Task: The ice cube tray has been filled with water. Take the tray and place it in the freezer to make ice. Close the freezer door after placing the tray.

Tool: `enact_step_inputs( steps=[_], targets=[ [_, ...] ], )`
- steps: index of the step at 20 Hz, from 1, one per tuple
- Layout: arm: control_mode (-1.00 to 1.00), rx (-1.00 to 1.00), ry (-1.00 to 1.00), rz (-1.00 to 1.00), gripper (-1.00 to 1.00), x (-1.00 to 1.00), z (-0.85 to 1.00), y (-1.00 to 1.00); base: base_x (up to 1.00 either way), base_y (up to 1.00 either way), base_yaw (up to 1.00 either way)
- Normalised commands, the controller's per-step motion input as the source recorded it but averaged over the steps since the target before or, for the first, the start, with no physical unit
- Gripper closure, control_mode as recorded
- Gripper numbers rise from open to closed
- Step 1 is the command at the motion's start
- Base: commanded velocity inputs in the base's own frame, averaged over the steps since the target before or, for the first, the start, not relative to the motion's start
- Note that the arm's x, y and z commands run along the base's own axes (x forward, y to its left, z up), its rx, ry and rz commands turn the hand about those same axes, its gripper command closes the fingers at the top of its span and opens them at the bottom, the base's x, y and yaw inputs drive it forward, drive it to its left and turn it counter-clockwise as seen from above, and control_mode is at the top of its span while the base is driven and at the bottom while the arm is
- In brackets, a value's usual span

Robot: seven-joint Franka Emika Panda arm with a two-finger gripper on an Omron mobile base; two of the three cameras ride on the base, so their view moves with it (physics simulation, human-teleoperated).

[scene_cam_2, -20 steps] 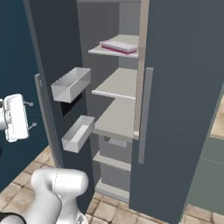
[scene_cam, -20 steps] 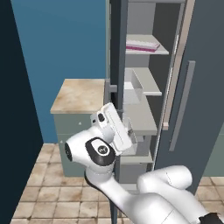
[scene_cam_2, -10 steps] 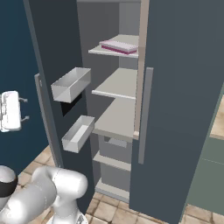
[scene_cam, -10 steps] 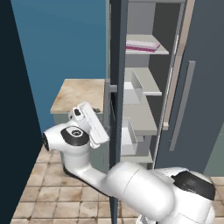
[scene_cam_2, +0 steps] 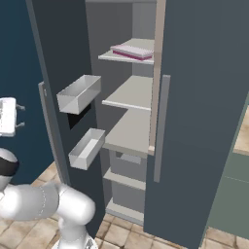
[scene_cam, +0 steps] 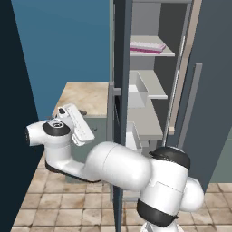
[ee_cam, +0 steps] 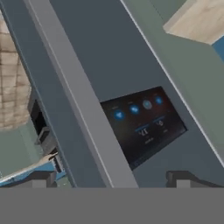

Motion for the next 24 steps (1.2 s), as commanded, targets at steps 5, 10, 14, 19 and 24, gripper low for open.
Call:
enact_step_inputs(
  steps=[5,10,14,19,24],
  targets=[
    [-1.00,-0.09,0.01,-0.04,-1.00,0.19,-0.24,0.00,0.00,0.00,0.00],
    [-1.00,-0.11,0.00,-0.08,-1.00,0.46,-0.24,-0.13,0.00,0.00,0.00],
    [-1.00,-0.09,0.02,-0.10,-1.00,0.53,-0.13,-0.42,0.00,0.00,0.00],
    [-1.00,-0.04,0.03,-0.06,-1.00,0.48,-0.07,-0.34,0.00,0.00,0.00],
    [-1.00,0.00,0.04,-0.01,-1.00,0.48,-0.04,-0.33,0.00,0.00,0.00]
  ],
)
